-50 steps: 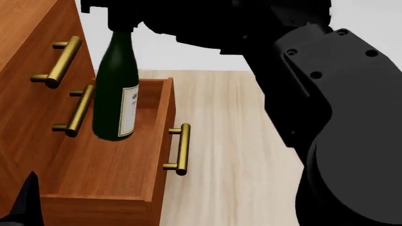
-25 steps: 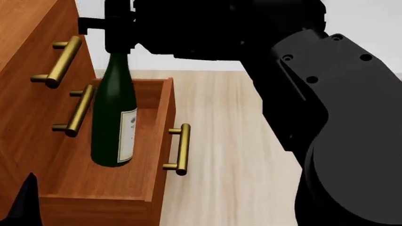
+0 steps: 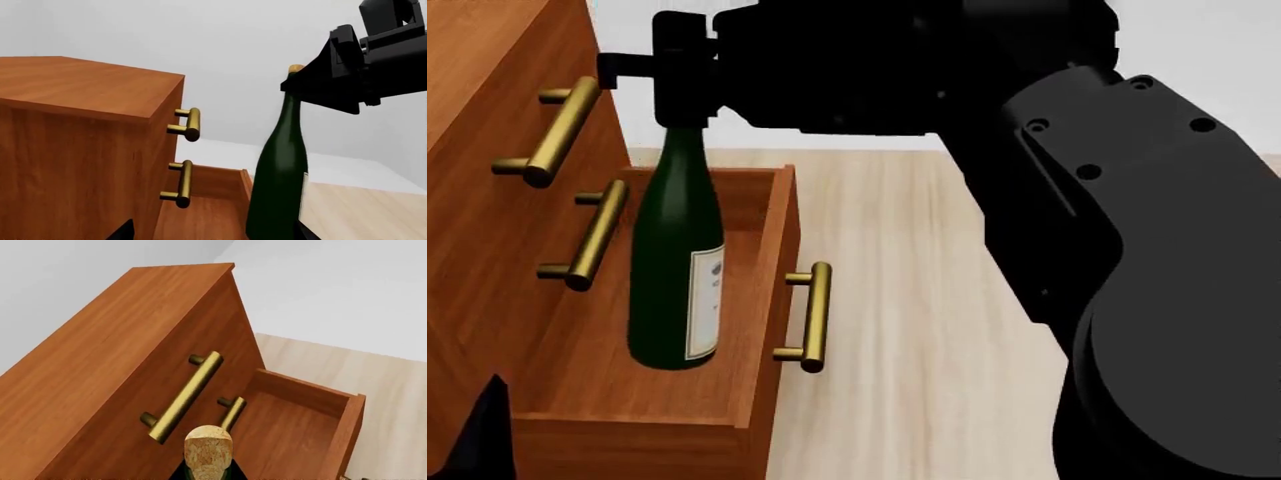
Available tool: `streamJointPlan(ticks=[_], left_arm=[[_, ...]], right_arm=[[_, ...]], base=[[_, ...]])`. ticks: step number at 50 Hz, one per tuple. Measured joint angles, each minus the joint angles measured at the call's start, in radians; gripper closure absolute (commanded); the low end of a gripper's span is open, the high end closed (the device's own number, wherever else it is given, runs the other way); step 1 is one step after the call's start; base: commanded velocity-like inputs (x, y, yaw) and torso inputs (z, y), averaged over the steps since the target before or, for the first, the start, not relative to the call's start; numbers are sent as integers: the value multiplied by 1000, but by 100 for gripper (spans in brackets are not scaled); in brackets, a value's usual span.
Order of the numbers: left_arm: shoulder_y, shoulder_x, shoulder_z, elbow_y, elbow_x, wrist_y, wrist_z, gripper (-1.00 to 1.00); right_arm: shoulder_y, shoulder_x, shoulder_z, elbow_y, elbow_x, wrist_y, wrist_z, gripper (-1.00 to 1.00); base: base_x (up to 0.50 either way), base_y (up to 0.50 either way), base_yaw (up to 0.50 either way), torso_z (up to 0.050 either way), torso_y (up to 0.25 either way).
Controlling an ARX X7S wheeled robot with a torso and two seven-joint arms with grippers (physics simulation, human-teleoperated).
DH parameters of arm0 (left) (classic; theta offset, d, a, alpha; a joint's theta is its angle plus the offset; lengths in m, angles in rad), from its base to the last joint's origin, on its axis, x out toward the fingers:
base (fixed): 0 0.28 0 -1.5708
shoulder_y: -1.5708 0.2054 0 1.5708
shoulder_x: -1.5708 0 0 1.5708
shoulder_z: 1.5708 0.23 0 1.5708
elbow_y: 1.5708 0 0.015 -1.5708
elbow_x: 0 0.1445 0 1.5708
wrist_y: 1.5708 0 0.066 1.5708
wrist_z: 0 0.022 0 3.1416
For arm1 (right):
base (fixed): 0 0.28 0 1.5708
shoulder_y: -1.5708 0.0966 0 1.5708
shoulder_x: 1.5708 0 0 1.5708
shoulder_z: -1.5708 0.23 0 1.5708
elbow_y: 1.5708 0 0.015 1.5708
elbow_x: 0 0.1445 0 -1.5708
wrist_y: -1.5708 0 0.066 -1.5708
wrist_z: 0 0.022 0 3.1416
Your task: Put the wine bottle in the bottom drawer of the cabinet.
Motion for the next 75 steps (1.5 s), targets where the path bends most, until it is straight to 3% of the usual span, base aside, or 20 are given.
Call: streamJointPlan(ticks=[20, 49, 75], left_arm=[[13, 4, 4, -9, 25, 4, 12, -100], [27, 7, 6, -23, 38, 6, 17, -100], [30, 0, 0, -11, 33, 4, 8, -100]], right_arm=[[1, 0, 2, 0, -1, 2, -1, 100], [1, 0, 12, 2, -2, 2, -2, 100], [33, 9, 154, 31, -3, -8, -15, 100]], base=[[0, 0, 0, 0, -9], [0, 0, 0, 0, -193], [0, 0, 0, 0, -193]])
